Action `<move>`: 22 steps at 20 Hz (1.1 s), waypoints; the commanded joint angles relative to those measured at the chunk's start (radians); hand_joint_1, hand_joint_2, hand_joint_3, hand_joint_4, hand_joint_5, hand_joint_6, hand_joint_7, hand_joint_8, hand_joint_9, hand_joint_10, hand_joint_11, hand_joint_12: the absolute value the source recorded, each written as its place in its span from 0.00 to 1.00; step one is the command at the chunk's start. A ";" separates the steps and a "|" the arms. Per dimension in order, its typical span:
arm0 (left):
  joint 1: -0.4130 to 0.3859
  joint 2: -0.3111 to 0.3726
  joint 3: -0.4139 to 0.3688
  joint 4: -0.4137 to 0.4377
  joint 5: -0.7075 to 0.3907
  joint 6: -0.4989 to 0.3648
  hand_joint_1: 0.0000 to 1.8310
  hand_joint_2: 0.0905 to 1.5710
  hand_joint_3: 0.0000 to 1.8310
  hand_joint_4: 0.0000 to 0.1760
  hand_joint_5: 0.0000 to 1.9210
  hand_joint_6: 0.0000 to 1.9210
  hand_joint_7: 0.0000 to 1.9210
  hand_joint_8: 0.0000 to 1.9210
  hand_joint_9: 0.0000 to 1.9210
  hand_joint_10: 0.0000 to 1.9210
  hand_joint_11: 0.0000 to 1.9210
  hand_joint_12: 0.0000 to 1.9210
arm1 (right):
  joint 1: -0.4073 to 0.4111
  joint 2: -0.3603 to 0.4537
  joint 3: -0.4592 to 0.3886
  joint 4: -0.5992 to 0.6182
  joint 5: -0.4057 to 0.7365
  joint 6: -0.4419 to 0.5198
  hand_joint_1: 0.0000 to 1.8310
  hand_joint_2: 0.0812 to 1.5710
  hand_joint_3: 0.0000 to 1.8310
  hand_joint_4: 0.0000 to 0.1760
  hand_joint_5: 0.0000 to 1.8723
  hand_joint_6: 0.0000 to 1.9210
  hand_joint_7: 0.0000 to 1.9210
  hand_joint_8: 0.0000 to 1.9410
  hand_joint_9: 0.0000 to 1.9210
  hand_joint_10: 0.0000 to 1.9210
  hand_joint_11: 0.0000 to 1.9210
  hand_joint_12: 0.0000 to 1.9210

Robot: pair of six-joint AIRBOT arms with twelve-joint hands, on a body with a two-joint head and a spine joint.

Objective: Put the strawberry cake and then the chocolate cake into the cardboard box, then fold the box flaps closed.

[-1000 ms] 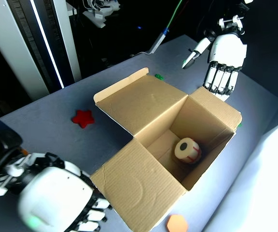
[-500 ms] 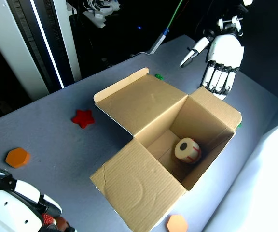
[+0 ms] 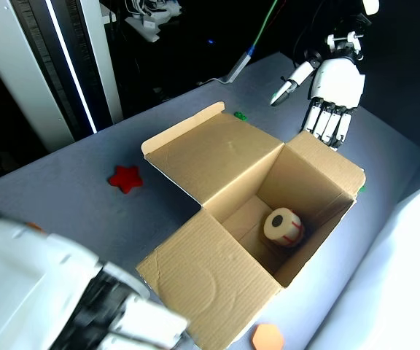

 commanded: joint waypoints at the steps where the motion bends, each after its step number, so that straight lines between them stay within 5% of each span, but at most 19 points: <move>1: -0.008 0.003 0.011 -0.077 -0.045 0.001 0.00 0.73 0.00 0.00 0.11 0.00 0.15 0.00 0.15 0.01 0.00 0.49 | 0.021 0.006 0.002 -0.005 0.150 0.004 0.73 0.74 0.00 0.00 0.47 0.55 0.46 0.62 0.37 0.79 0.21 0.96; 5: -0.018 -0.029 0.042 -0.079 -0.046 0.001 0.00 0.73 0.00 0.00 0.11 0.00 0.15 0.00 0.16 0.01 0.00 0.50 | 0.046 -0.073 0.002 -0.004 0.205 0.004 0.74 0.72 0.00 0.00 0.50 0.48 0.49 0.58 0.39 0.79 0.21 0.95; 10: -0.025 -0.036 0.044 -0.078 -0.053 0.002 0.00 0.73 0.00 0.00 0.10 0.00 0.16 0.00 0.17 0.00 0.00 0.50 | 0.041 -0.144 0.010 -0.001 0.227 0.007 0.74 0.73 0.00 0.00 0.47 0.53 0.49 0.57 0.38 0.78 0.20 0.97; 22: -0.027 -0.036 0.056 -0.078 -0.053 0.002 0.00 0.72 0.00 0.00 0.11 0.00 0.17 0.00 0.18 0.00 0.00 0.51 | -0.016 -0.243 0.061 -0.001 0.274 0.058 0.74 0.72 0.00 0.00 0.48 0.48 0.51 0.57 0.39 0.78 0.21 0.97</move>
